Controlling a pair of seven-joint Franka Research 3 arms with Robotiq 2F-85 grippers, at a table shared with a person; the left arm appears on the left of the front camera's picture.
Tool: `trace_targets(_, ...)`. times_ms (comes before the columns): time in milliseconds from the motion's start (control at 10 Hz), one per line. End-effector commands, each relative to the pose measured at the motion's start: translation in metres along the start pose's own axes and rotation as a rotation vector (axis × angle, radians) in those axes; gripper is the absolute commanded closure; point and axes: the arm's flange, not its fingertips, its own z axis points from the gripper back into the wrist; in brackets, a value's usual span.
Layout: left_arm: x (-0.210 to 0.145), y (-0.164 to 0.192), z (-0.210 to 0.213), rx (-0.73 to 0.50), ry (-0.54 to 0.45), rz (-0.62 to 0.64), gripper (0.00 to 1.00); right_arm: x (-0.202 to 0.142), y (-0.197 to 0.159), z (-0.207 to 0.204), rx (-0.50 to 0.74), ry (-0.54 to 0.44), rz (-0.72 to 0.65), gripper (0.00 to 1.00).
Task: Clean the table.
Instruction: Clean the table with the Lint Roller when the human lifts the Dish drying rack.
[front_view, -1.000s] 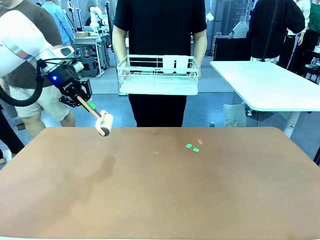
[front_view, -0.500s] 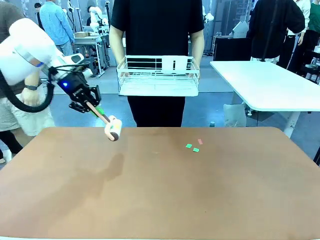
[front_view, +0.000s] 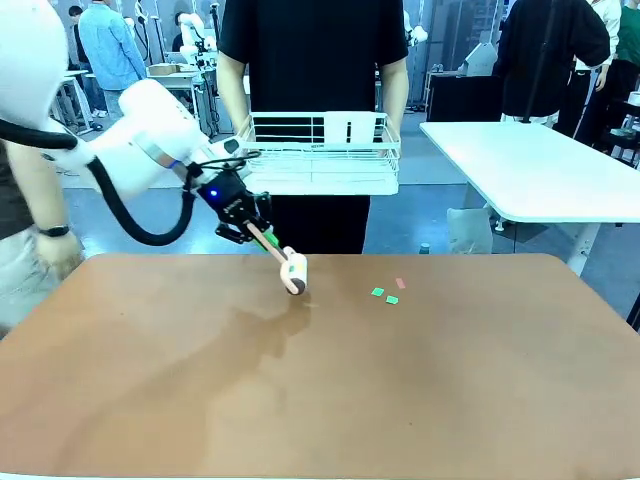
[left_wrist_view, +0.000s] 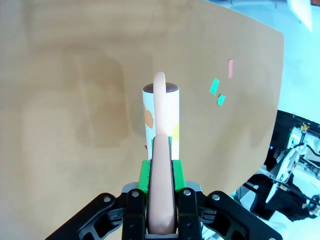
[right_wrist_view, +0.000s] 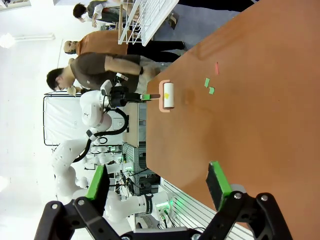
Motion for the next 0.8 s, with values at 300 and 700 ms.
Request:
trace_targets(300, 0.020, -0.009, -0.030, 0.044, -0.033, -0.020, 0.79, 0.000, 0.003, 0.001, 0.011, -0.004, 0.003, 0.00)
trace_targets(700, 0.015, 0.007, -0.060, 0.089, 0.008, 0.011, 0.79, 0.000, 0.003, 0.001, 0.011, -0.004, 0.003, 0.00)
